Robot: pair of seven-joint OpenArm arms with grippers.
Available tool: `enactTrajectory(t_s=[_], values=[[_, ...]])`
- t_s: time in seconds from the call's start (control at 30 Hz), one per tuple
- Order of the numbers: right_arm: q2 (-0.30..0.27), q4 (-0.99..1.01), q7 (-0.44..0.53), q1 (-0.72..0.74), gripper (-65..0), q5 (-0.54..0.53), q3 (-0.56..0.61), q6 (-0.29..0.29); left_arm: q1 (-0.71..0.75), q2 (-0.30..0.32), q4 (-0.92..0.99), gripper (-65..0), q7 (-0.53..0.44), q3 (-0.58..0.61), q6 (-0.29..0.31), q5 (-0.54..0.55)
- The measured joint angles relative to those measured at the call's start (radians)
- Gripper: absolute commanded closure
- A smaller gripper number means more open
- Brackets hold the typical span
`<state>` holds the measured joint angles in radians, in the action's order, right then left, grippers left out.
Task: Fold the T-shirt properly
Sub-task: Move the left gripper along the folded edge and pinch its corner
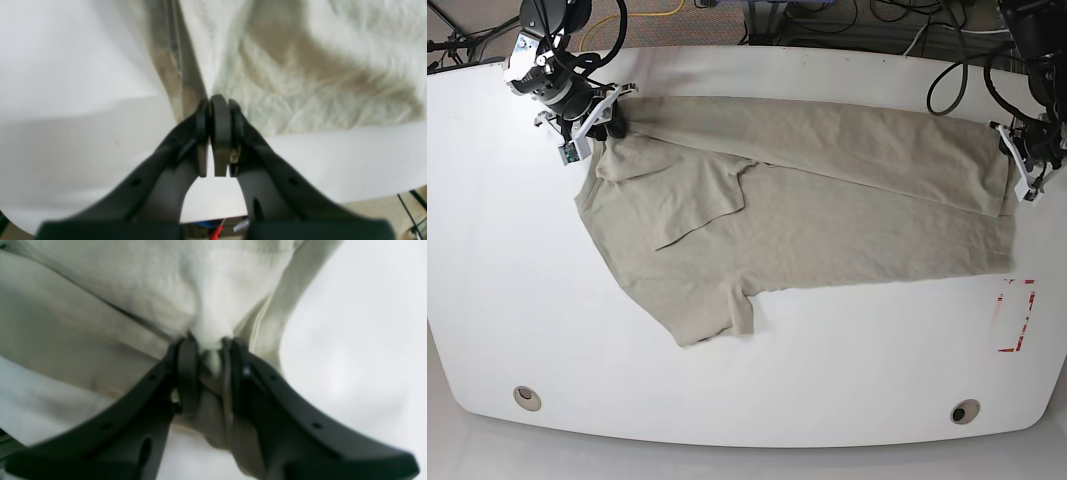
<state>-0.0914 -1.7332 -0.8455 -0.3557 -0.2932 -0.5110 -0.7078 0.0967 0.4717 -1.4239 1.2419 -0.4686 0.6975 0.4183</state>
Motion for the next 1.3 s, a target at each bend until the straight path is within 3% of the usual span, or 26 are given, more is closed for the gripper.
enactTrajectory(t_s=[0.5,1.1,1.3], values=[[0.000,0.000,-0.002,0.002,-14.7,0.000,0.000,0.000,0.121,0.005,-0.217,0.0,0.097,-0.082,0.000,-0.010],[-0.001,0.002,-0.002,0.003,-14.6,-0.001,-0.003,0.000,0.245,0.030,-0.245,0.0,0.074,-0.080,0.000,0.003],[0.000,0.002,-0.002,0.003,-14.6,0.000,-0.003,0.000,0.282,0.035,-0.239,0.0,0.025,-0.079,0.000,0.005]])
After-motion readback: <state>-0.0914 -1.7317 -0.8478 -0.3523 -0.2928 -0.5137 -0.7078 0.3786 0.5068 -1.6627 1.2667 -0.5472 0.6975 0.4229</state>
